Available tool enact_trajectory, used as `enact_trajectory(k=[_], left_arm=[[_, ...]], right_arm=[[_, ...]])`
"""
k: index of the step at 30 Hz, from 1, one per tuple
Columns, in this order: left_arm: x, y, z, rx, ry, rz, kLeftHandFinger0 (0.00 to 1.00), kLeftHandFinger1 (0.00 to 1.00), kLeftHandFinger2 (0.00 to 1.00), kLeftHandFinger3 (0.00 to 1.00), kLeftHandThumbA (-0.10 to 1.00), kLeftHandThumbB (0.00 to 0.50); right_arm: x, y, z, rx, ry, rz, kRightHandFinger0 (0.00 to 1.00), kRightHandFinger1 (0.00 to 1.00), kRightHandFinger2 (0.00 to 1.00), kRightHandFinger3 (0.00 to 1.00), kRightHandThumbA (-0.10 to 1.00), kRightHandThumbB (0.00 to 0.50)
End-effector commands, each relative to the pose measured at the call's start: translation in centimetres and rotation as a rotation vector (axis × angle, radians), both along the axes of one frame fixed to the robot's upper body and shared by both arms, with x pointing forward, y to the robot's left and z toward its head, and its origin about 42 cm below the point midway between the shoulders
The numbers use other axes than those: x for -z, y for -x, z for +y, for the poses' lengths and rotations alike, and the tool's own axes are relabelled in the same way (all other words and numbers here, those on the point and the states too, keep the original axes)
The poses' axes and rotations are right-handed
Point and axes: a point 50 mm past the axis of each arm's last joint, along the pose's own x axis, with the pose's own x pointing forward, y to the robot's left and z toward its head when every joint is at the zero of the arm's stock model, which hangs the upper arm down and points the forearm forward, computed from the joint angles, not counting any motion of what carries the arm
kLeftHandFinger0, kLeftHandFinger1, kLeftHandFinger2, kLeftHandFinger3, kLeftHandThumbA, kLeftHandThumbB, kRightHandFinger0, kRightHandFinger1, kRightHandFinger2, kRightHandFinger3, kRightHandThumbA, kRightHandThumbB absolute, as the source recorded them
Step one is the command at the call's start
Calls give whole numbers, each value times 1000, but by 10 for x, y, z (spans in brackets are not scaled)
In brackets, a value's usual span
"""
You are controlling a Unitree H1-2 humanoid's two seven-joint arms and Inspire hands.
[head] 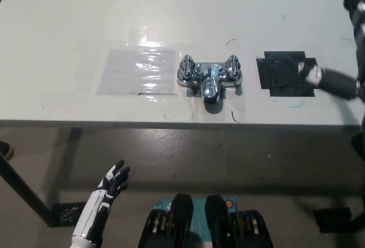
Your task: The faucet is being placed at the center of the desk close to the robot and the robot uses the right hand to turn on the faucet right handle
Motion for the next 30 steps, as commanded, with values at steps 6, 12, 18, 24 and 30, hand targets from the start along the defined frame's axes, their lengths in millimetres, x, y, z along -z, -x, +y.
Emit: enact_trajectory(k=[6,12,18,24,30], left_arm=[[-5,3,-2,12,9,-52,1000,1000,1000,1000,956,119],[-5,4,-2,14,13,-43,1000,1000,1000,1000,956,135],[-7,3,-1,15,12,-45,1000,1000,1000,1000,947,128],[-6,3,0,15,15,-58,1000,1000,1000,1000,938,126],[-8,2,1,14,4,-64,1000,1000,1000,1000,942,135]], right_arm=[[-105,-106,37,-94,332,332,1000,1000,1000,1000,992,262],[-115,-147,65,-121,387,473,1000,1000,1000,1000,866,283],[-114,-172,99,-58,598,584,1000,1000,1000,1000,944,303],[-113,-186,128,-52,722,685,1000,1000,1000,1000,1000,285],[-114,-192,142,-54,719,717,1000,1000,1000,1000,969,301]])
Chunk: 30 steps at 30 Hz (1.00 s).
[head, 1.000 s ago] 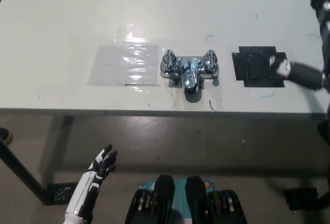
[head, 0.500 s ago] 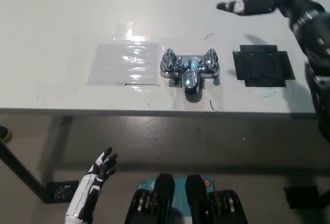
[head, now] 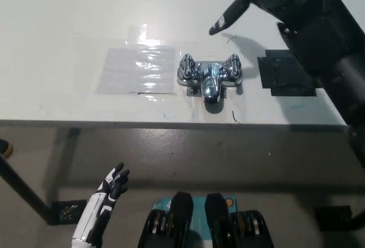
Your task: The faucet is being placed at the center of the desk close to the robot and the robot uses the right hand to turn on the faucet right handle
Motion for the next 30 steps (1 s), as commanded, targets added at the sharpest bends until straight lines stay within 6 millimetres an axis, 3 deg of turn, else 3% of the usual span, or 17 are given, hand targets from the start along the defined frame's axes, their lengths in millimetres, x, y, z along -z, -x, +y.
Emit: enact_trajectory(k=[1,9,11,14,19,30], left_arm=[[-10,0,1,16,-2,-60,1000,1000,1000,1000,951,142],[-12,-1,0,20,0,-65,1000,1000,1000,1000,946,117],[-13,-1,0,19,-1,-64,1000,1000,1000,1000,943,120],[-13,-1,0,27,-12,-76,1000,1000,1000,1000,951,105],[-14,-2,1,22,-11,-76,1000,1000,1000,1000,952,103],[-16,-3,0,24,-11,-78,1000,1000,1000,1000,949,110]], right_arm=[[-47,-1,18,-25,34,-49,1000,1000,1000,1000,967,302],[-41,-5,24,-5,84,-26,1000,1000,1000,1000,946,322],[-38,-6,25,-3,127,-22,1000,1000,1000,1000,990,319],[-35,-6,25,7,105,-8,1000,1000,1000,1000,941,319],[-26,-9,21,33,233,-32,1000,1000,1000,1000,1000,328],[-2,-13,16,23,277,0,1000,1000,1000,1000,1000,285]])
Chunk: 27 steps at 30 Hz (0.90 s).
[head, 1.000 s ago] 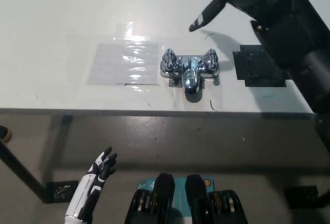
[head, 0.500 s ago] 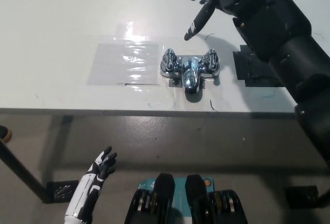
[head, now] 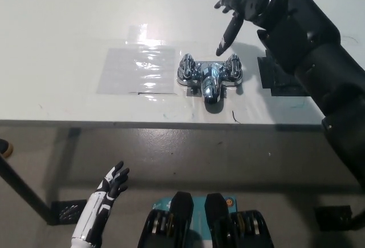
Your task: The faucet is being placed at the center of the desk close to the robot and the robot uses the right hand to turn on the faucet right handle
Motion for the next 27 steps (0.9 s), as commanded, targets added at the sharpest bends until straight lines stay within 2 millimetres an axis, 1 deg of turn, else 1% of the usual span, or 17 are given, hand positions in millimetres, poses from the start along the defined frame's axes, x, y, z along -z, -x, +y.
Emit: enact_trajectory(k=[1,2,3,4,5,8,9,11,12,14,18,20,22,27], left_arm=[[-14,-2,1,21,-12,-71,1000,1000,1000,1000,957,111],[-13,-3,1,19,-14,-73,1000,1000,1000,1000,960,111],[-13,-3,1,18,-12,-72,1000,1000,1000,1000,961,114],[-13,-3,1,19,-14,-72,1000,1000,1000,1000,962,115],[-14,-3,0,19,-17,-72,1000,1000,1000,1000,961,111],[-13,-3,0,22,-12,-74,1000,1000,1000,1000,951,98],[-13,-3,0,22,-13,-75,1000,1000,1000,1000,952,100],[-13,-3,0,22,-9,-72,1000,1000,1000,1000,957,120],[-14,-3,-1,21,-6,-72,1000,1000,1000,1000,956,120],[-14,-3,0,24,-8,-73,1000,1000,1000,1000,958,112],[-16,-5,0,26,-14,-80,1000,1000,1000,1000,960,114],[-16,-5,0,27,-12,-81,1000,1000,1000,1000,959,106],[-16,-5,1,25,-6,-76,1000,1000,1000,1000,954,113],[-17,-5,1,20,-8,-79,1000,1000,1000,1000,953,125]], right_arm=[[-38,-2,15,-72,54,-106,1000,1000,1000,1000,1000,284],[-37,-2,15,-71,55,-106,1000,1000,1000,1000,1000,283],[-33,-2,14,-58,20,-93,1000,1000,1000,1000,992,259],[-32,-2,13,-49,-19,-77,1000,1000,1000,1000,961,259],[-31,-3,11,-48,-22,-78,1000,1000,1000,1000,959,258],[-25,-3,10,-42,-22,-73,1000,1000,1000,1000,951,296],[-24,-2,10,-47,-20,-65,1000,1000,1000,1000,956,299],[-20,-3,10,-51,22,-69,1000,1000,1000,1000,1000,337],[-18,-3,10,-54,39,-70,1000,1000,1000,1000,1000,347],[-15,-2,11,-76,77,-69,1000,1000,1000,1000,1000,332],[-12,-3,10,-87,93,-94,1000,1000,1000,1000,1000,341],[-11,-2,9,-85,102,-85,1000,1000,1000,1000,1000,359],[-11,-2,10,-94,134,-87,1000,1000,1000,1000,1000,374],[-9,-3,9,-83,151,-66,1000,1000,1000,1000,1000,377]])
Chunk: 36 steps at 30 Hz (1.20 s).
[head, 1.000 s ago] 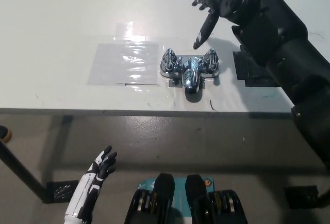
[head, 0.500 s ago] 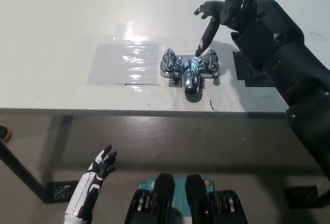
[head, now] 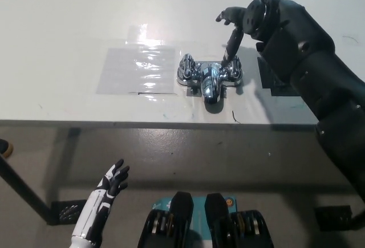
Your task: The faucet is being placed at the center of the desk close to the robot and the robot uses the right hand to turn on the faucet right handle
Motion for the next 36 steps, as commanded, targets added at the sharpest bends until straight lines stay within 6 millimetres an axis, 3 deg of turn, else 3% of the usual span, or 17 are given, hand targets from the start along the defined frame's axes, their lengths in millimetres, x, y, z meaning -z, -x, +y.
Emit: enact_trajectory(k=[1,9,14,21,30,36], left_arm=[[-15,-3,1,19,-9,-71,1000,1000,1000,1000,955,118],[-15,-3,0,23,4,-72,1000,1000,1000,1000,947,122],[-15,-3,0,20,2,-72,1000,1000,1000,1000,951,120],[-15,-4,1,22,-1,-73,1000,1000,1000,1000,954,123],[-18,-5,0,19,1,-69,1000,1000,1000,1000,951,127],[-17,-6,1,15,-4,-74,1000,1000,1000,1000,952,137]], right_arm=[[-29,-3,8,-41,40,-69,1000,1000,1000,1000,1000,384],[-19,-3,3,-32,61,-71,1000,1000,1000,1000,1000,400],[-15,-3,1,-18,47,-64,1000,1000,1000,1000,1000,374],[-9,-2,3,-31,73,-56,1000,1000,1000,1000,1000,406],[-3,0,8,-41,92,-51,1000,1000,1000,1000,990,398],[0,-1,1,-36,109,-55,1000,1000,1000,1000,960,387]])
